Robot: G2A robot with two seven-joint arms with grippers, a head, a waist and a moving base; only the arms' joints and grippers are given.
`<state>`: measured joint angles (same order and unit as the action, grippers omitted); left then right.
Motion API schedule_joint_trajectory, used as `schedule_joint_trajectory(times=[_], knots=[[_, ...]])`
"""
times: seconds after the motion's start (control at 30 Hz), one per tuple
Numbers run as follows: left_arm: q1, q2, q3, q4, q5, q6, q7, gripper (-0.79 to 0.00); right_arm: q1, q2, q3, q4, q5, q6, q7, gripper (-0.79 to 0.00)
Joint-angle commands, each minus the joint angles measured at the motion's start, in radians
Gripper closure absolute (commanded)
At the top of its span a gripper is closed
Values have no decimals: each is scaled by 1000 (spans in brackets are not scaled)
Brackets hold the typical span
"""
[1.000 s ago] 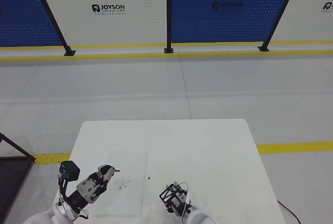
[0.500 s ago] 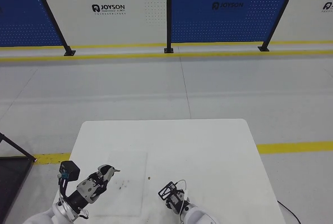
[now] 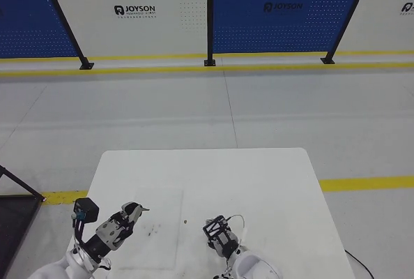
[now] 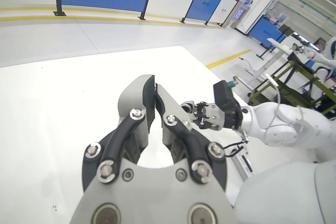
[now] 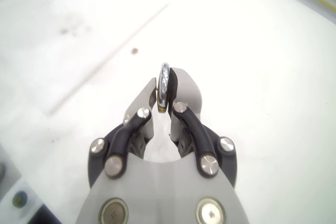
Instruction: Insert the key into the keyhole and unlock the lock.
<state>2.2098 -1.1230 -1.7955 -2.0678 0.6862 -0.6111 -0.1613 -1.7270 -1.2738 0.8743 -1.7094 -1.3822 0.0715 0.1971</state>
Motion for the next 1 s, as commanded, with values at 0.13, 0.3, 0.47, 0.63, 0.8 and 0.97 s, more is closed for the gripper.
schedule_joint_trajectory(times=[0.13, 0.3, 0.47, 0.63, 0.8, 0.97], knots=[[-54, -1, 67, 32, -218, -23, -43, 0, -52, 7, 85, -69, 262, -137, -255, 0], [-103, 0, 121, 56, -358, -26, -98, 0, -73, 9, 107, -76, 395, -285, -408, 0], [-139, 0, 170, 89, -544, -22, -138, 0, -66, 8, 103, -69, 492, -398, -463, 0], [-171, 1, 202, 128, -686, -18, -189, 0, -53, 4, 86, -55, 627, -502, -469, 0], [-186, 2, 224, 147, -746, -14, -224, 0, -43, 3, 94, -38, 711, -555, -475, 0], [-188, 3, 221, 147, -735, -7, -226, 0, -41, 4, 98, -36, 719, -560, -470, 0]])
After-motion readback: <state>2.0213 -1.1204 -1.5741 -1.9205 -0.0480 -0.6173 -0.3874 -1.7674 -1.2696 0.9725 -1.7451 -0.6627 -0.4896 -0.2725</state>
